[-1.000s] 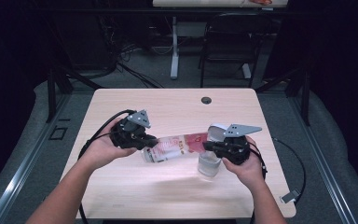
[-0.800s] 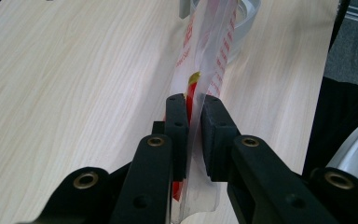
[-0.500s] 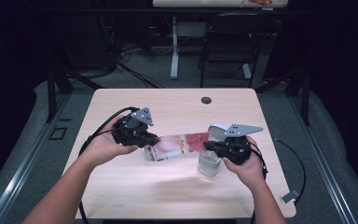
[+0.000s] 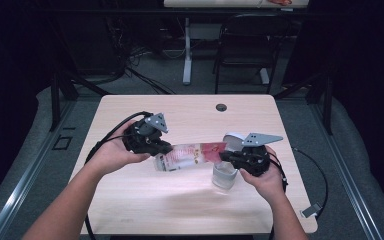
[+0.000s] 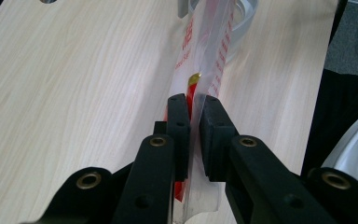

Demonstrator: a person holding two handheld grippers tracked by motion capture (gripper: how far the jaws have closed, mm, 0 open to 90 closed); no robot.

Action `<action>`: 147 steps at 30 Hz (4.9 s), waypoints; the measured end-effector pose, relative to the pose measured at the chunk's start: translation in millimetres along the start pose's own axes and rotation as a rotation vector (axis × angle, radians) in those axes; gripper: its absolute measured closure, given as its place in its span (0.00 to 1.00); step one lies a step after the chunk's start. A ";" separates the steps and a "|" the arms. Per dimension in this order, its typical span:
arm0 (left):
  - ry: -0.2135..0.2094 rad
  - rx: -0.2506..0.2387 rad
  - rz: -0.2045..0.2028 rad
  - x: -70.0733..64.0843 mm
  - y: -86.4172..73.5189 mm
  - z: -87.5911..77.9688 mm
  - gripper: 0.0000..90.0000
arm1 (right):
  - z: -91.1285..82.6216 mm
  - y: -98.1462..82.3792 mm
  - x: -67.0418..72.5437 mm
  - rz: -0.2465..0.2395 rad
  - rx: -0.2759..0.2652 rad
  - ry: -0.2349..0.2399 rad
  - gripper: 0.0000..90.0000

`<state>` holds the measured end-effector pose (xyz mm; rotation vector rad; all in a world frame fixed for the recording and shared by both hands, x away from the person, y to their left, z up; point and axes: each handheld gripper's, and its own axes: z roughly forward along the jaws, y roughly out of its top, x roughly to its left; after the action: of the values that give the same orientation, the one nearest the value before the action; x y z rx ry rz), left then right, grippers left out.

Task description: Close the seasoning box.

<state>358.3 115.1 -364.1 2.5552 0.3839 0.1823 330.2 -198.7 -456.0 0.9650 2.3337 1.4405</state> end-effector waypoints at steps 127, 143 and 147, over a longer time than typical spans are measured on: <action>-0.034 0.023 0.078 -5.0 59.2 -14.6 0.96 | -18.6 -12.9 -14.1 0.072 0.020 0.009 1.00; -0.033 0.027 0.078 -2.4 60.8 -14.3 0.95 | -17.9 -13.9 -14.1 0.074 0.016 0.010 1.00; -0.037 0.024 0.070 -1.8 60.7 -13.9 0.95 | -17.8 -14.0 -13.9 0.072 0.016 0.010 1.00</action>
<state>368.0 72.2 -320.0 2.5940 0.2843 0.1568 325.9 -224.4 -461.2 1.0586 2.3431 1.4586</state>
